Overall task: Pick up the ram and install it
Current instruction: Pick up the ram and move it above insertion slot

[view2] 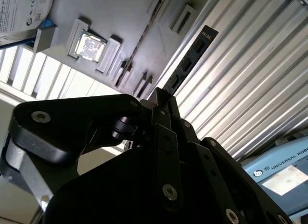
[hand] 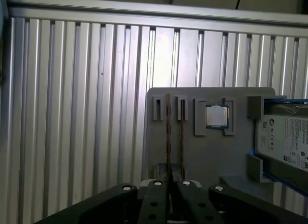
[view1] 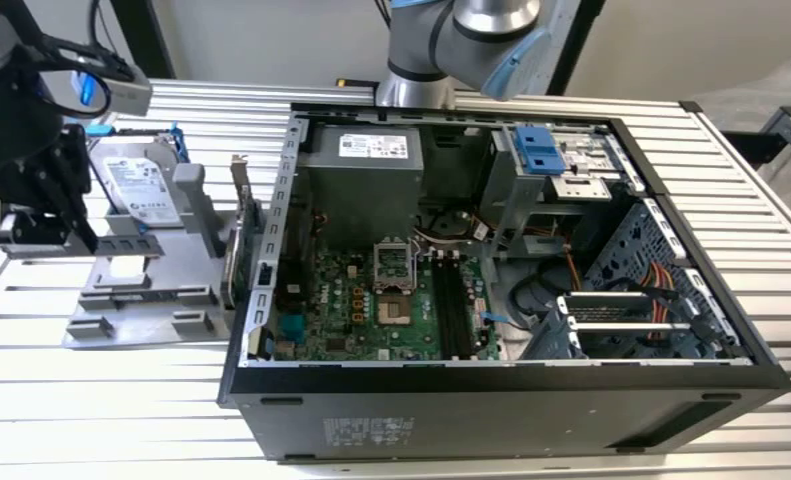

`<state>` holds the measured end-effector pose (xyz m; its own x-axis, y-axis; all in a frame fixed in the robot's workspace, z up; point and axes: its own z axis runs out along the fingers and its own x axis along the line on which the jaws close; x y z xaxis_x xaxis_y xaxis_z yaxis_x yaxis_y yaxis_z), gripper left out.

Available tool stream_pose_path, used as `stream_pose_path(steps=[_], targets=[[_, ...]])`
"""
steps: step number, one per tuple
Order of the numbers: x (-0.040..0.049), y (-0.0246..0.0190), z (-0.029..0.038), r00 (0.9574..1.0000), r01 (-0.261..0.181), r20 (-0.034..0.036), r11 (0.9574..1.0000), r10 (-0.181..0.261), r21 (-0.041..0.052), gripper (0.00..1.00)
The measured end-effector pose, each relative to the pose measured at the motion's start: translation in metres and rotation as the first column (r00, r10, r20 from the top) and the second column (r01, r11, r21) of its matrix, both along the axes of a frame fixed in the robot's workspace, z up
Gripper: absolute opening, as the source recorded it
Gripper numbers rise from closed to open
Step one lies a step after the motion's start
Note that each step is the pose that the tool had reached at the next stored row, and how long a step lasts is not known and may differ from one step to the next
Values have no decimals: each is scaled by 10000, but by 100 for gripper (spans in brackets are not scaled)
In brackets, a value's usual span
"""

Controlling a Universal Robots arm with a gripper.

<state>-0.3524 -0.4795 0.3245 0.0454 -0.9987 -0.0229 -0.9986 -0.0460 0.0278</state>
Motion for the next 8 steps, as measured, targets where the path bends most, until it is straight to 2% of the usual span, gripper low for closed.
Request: stream_pose_path(steps=[8], targets=[[-1,0,39,10000,-1,0,10000,1,0,0]])
